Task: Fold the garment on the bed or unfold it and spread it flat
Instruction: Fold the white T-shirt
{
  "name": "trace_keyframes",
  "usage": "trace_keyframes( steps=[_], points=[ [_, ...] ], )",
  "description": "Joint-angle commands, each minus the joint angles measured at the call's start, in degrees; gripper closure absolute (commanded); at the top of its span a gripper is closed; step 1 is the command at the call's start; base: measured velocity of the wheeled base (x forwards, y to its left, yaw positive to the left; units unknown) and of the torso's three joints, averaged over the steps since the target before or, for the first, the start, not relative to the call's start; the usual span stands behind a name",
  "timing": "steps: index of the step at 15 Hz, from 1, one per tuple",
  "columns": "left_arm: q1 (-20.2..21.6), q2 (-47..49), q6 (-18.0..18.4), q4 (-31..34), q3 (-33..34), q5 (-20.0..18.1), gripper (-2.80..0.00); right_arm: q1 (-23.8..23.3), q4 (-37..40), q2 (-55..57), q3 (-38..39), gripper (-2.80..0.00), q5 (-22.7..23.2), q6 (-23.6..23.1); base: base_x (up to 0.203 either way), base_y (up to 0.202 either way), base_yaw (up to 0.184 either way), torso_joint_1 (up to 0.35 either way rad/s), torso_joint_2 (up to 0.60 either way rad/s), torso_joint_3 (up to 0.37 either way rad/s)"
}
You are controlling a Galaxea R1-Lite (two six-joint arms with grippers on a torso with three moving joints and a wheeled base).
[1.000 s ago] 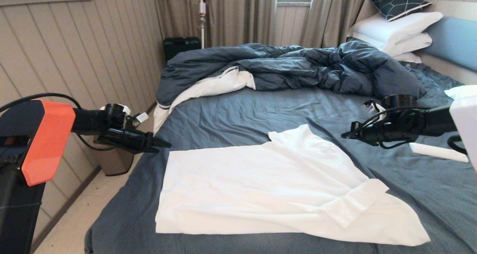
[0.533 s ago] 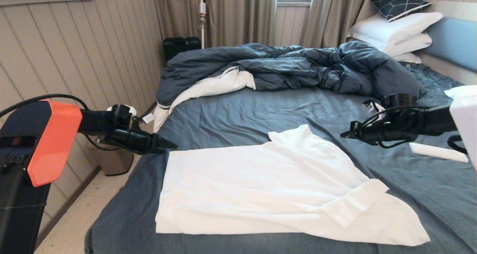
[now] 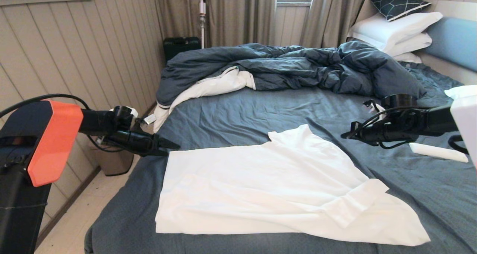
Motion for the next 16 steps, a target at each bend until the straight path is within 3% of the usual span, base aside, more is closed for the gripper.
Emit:
trace_keyframes(
  steps=[1, 4, 15, 16],
  points=[
    [0.0, -0.3, -0.19, 0.52, 0.14, -0.51, -2.8, -0.1, 0.02, -0.22, 0.14, 0.0, 0.2, 0.08, 0.0, 0.0, 0.0, 0.0, 0.0, 0.0],
    [0.0, 0.09, -0.4, 1.77, -0.3, -3.49, -2.8, -0.01, -0.07, -0.36, 0.17, 0.0, 0.25, 0.08, 0.0, 0.0, 0.0, 0.0, 0.0, 0.0],
    [0.0, 0.3, -0.02, 1.72, -0.04, -6.18, -2.8, -0.45, -0.24, -0.5, 0.26, 0.0, 0.25, -0.01, 0.0, 0.0, 0.0, 0.0, 0.0, 0.0],
    [0.0, 0.38, 0.08, 1.71, 0.05, -6.13, 0.0, -0.53, -0.24, -0.72, 0.26, 0.0, 0.25, -0.01, 0.0, 0.0, 0.0, 0.0, 0.0, 0.0]
  ],
)
